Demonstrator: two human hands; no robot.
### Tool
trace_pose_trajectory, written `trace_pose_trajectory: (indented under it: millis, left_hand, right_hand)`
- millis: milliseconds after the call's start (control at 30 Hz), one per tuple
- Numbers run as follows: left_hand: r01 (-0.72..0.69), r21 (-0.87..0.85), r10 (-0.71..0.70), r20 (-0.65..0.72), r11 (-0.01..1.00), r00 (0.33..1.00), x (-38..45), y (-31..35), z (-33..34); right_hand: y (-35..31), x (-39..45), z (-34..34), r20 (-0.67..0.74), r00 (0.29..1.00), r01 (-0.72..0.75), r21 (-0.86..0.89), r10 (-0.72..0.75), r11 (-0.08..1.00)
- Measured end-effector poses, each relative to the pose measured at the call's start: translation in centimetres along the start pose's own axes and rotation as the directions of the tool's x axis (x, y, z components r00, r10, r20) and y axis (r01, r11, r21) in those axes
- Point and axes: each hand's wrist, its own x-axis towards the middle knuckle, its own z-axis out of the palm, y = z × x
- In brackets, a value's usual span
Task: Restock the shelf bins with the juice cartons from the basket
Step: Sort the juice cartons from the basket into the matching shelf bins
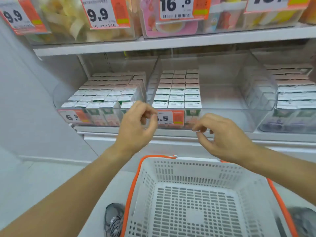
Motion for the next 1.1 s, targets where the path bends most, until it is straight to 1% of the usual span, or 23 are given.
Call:
trace_pose_trajectory:
  millis: [67,100,133,200,233,300,367,433,533,600,633,667,733,800,833,867,900,933,967,1000,1033,1067,1100]
  left_hand:
    - [0.088,-0.083,-0.071,0.19,0.993,0.979,-4.6,0.9,4.0]
    - [0.159,-0.097,-0.122,0.307,0.982,0.944,-7.0,1.1,6.0]
    - [0.24,-0.1,-0.176,0.43,0.965,0.886,-9.3,1.0,7.9]
    - [0.384,-0.089,-0.245,0.636,0.919,0.732,-14.0,0.8,11.5]
    - [0.439,-0.076,-0.26,0.711,0.895,0.653,-16.0,0.5,13.0]
    - [0.528,-0.021,-0.289,0.819,0.849,0.496,-19.7,0.0,15.8]
    - [0.591,0.08,-0.333,0.882,0.802,0.333,-23.0,-0.4,18.2]
    - [0.624,0.193,-0.388,0.902,0.757,0.191,-25.7,-0.8,20.3]
    - [0.661,0.292,-0.419,0.907,0.691,0.037,-28.6,-0.9,22.9]
    - [0.678,0.338,-0.417,0.907,0.653,-0.051,-29.8,-0.9,24.3]
    - [0.674,0.362,-0.416,0.905,0.643,-0.089,-30.2,-1.0,24.9]
    - [0.667,0.384,-0.413,0.902,0.639,-0.125,-30.6,-1.2,25.5]
    - [0.656,0.423,-0.408,0.893,0.625,-0.188,-31.3,-1.7,26.6]
    - [0.656,0.456,-0.411,0.881,0.602,-0.234,-31.6,-2.1,27.2]
    - [0.673,0.466,-0.417,0.874,0.574,-0.249,-31.7,-2.2,27.5]
    - [0.709,0.468,-0.425,0.868,0.527,-0.257,-31.6,-2.4,27.7]
    - [0.765,0.467,-0.435,0.859,0.443,-0.272,-31.5,-2.5,27.8]
    - [0.824,0.458,-0.438,0.849,0.333,-0.295,-31.0,-2.7,27.8]
    - [0.869,0.442,-0.426,0.846,0.223,-0.321,-30.4,-2.8,27.7]
    - [0.896,0.419,-0.403,0.853,0.148,-0.332,-29.6,-3.0,27.5]
    - [0.918,0.383,-0.379,0.869,0.105,-0.319,-28.6,-3.0,27.1]
    - [0.944,0.322,-0.372,0.887,0.077,-0.272,-27.5,-2.9,26.7]
    - [0.968,0.243,-0.39,0.899,0.067,-0.199,-26.2,-2.6,26.1]
  right_hand:
    - [0.5,-2.7,0.9,0.175,0.975,-0.139,0.01,0.135,0.99]
    - [0.9,-4.2,1.5,0.274,0.939,-0.214,-0.014,0.21,0.977]
    - [1.5,-5.9,2.3,0.36,0.89,-0.278,-0.052,0.278,0.959]
    - [2.8,-9.7,4.1,0.5,0.774,-0.38,-0.124,0.388,0.917]
    - [3.3,-11.6,5.1,0.56,0.706,-0.428,-0.151,0.434,0.891]
    - [4.3,-15.4,7.2,0.663,0.565,-0.482,-0.219,0.492,0.849]
    - [5.1,-19.0,9.6,0.734,0.425,-0.536,-0.267,0.529,0.801]
    - [5.8,-21.8,12.2,0.782,0.303,-0.574,-0.306,0.544,0.759]
    - [7.1,-24.9,15.5,0.833,0.143,-0.544,-0.385,0.535,0.745]
    - [8.0,-26.9,16.8,0.846,0.037,-0.548,-0.427,0.532,0.719]
    - [8.5,-27.7,17.2,0.843,0.01,-0.538,-0.449,0.538,0.714]
    - [9.1,-28.5,17.5,0.84,0.011,-0.521,-0.458,0.543,0.72]
    - [10.0,-29.7,18.0,0.83,0.048,-0.511,-0.457,0.555,0.728]
    - [10.7,-30.4,18.5,0.847,0.061,-0.517,-0.426,0.528,0.743]
    - [10.8,-30.3,18.5,0.854,0.057,-0.527,-0.414,0.517,0.742]
    - [10.7,-30.0,18.4,0.857,0.056,-0.551,-0.401,0.512,0.732]
    - [10.7,-29.6,18.3,0.854,0.07,-0.587,-0.382,0.515,0.714]
    - [10.6,-29.2,18.1,0.847,0.088,-0.633,-0.359,0.524,0.686]
    - [10.3,-28.5,17.7,0.834,0.122,-0.693,-0.317,0.538,0.648]
    - [9.9,-27.7,17.4,0.814,0.158,-0.757,-0.263,0.559,0.598]
    - [9.3,-26.8,17.1,0.784,0.198,-0.827,-0.188,0.588,0.529]
    - [8.6,-25.7,16.7,0.757,0.239,-0.881,-0.094,0.608,0.463]
    - [7.9,-24.6,16.2,0.724,0.282,-0.91,-0.005,0.629,0.414]
